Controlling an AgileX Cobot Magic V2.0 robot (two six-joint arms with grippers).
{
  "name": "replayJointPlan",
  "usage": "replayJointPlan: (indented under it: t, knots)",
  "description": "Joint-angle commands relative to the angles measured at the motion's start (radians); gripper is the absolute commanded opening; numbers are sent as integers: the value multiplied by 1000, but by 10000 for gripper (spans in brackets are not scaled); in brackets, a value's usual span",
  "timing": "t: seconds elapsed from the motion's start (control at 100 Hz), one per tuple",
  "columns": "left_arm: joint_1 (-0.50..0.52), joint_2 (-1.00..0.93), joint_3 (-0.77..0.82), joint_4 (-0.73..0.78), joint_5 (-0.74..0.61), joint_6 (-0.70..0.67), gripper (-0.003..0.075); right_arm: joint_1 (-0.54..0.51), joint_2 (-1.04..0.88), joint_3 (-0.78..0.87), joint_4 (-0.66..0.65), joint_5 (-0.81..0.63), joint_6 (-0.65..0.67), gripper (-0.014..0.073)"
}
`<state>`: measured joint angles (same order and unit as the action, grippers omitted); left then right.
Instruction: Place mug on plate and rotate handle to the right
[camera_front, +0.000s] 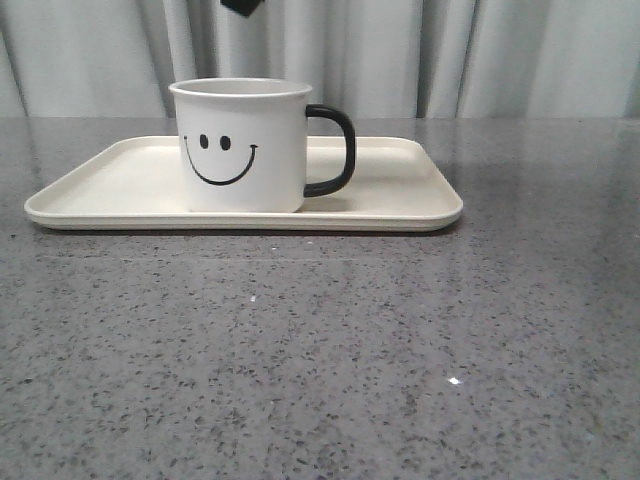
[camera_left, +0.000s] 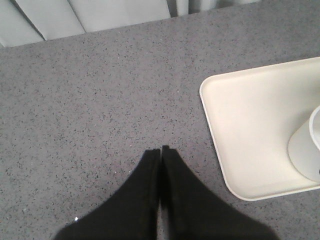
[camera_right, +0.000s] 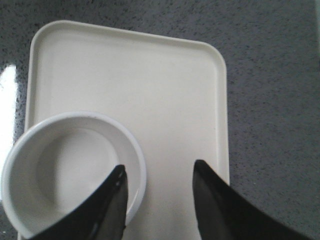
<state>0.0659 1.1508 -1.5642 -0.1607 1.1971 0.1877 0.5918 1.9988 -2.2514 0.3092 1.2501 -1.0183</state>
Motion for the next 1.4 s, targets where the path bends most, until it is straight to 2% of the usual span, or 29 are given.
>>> replayJointPlan:
  t: [0.0,0.12,0.32,0.5,0.69,0.8,0.9,1.06,1.17,1.39]
  knots:
    - [2,-13,-21,-27,-89,-2,-20,-21,-108,-33,13,-27,54,332]
    - [2,-13,-21,-43,-107,-2,-20,-74,-171,-33,14,-72,158,332]
    - [2,-13,-21,-43,-132,-2,-20,-230,-279,-33,48,-86,322,332]
    - [2,-13,-21,-43,-144,-6,-20,-381,-365,-32,179,-78,355,331]
    - [2,-13,-21,-43,-153,-6,-20,-514,-448,-22,190,-71,390,330]
    - [2,-13,-21,-43,-161,-6,-20,-601,-507,23,209,-123,438,305]
    - [2,-13,-21,-43,-161,-6,-20,-676,-573,114,232,-221,454,241]
    - [2,-13,-21,-43,-166,-6,-20,-766,-698,312,270,-299,456,237]
    - [2,-13,-21,-43,-174,-6,-20,-787,-799,503,268,-371,436,237]
    - [2,-13,-21,-43,-182,-6,-20,-787,-1066,936,266,-646,416,237]
